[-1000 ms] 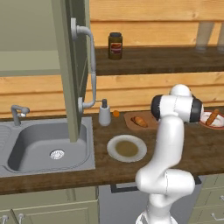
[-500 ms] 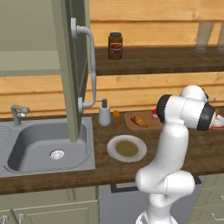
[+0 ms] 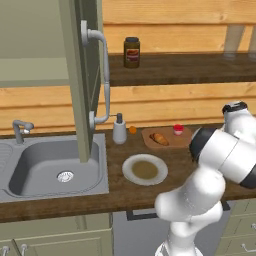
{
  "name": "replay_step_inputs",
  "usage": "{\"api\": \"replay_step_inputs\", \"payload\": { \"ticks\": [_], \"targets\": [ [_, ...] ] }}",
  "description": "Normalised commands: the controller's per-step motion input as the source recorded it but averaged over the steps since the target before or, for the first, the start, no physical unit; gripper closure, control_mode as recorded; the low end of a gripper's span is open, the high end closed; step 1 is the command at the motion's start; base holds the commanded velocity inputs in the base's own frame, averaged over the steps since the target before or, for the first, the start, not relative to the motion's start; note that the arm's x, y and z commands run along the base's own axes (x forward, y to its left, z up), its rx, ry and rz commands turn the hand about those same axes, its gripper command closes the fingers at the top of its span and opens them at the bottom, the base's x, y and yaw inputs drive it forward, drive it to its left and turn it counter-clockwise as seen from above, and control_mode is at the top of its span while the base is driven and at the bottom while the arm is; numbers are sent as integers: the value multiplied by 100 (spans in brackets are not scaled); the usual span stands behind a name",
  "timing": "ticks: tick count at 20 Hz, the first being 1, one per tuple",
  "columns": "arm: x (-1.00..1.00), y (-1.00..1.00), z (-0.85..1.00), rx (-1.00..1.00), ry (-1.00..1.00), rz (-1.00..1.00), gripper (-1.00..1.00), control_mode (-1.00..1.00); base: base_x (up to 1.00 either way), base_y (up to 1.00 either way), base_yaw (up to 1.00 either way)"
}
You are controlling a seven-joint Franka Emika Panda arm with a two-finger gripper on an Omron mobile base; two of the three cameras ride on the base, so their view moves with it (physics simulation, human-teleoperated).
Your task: From the different types of pastries on the counter, select a croissant and place it on the cutting board. Then retrieve a jar of jam from the cabinet and place it alongside the croissant on the cutting board.
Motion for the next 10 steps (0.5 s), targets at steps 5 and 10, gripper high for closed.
{"api": "replay_step_inputs", "payload": {
  "ticks": [5,10],
  "targets": [
    [-90,40,23,-2,58,-6,-100,-100,0,0,0],
    [-80,40,33,0,54,-5,-100,-100,0,0,0]
  ]
}}
